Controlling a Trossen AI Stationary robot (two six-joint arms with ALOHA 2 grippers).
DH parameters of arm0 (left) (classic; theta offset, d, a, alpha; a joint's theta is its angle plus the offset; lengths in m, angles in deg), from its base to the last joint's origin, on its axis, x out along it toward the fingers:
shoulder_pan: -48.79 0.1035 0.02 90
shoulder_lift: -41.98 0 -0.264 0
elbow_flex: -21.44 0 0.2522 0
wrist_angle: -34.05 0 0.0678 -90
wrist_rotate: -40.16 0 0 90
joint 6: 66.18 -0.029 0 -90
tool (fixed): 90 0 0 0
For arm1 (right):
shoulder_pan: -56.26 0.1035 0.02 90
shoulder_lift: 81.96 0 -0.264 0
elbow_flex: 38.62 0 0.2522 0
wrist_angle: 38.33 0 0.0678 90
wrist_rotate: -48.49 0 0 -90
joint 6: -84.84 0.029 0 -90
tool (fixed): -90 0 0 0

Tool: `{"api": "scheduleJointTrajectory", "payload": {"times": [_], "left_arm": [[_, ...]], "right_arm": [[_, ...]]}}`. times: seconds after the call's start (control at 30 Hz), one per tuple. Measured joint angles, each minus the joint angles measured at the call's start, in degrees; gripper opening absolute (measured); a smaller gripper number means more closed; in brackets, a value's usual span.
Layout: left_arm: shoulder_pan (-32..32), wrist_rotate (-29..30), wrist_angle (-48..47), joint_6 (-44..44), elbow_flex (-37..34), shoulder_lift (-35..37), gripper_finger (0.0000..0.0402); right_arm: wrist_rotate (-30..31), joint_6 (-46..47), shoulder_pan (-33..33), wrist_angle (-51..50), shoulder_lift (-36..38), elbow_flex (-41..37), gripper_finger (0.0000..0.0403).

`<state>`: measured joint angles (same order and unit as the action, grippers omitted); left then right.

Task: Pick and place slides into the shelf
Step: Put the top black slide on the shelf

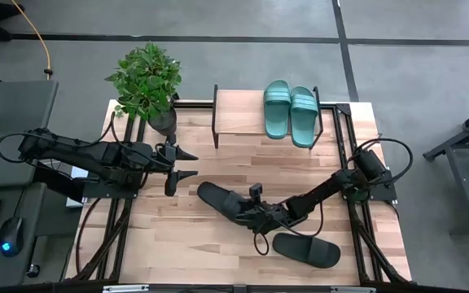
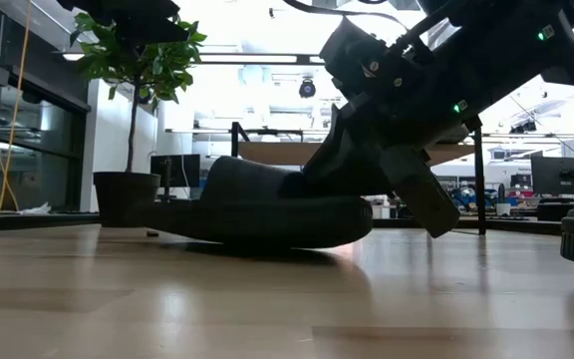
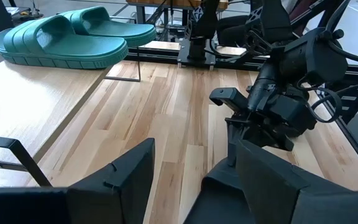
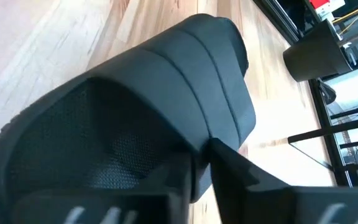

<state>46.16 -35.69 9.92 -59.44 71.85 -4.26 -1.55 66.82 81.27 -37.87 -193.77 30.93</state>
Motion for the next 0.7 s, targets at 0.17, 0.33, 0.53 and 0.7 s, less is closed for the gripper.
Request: {"api": "scheduleJointTrajectory", "payload": {"times": [0.17,0.33,0.53,0.7], "left_arm": [[0.0,0.0,0.0,0.0,0.0,0.0,0.0209],[0.0,-0.01,-0.02,-0.24,0.0,0.0,0.0209],[0.0,-1.82,-0.13,-2.21,0.0,0.0,0.0209],[0.0,-3.56,-0.91,-3.92,0.0,-0.01,0.0209]], "right_arm": [[-0.24,0.1,0.0,0.32,0.0,0.0,0.0007],[0.05,0.42,-0.02,1.02,0.0,0.07,0.0006],[0.02,0.5,-0.08,-1.94,0.0,3.91,0.0004],[-1.05,2.01,0.13,-10.45,0.0,9.9,0.0002]]}}
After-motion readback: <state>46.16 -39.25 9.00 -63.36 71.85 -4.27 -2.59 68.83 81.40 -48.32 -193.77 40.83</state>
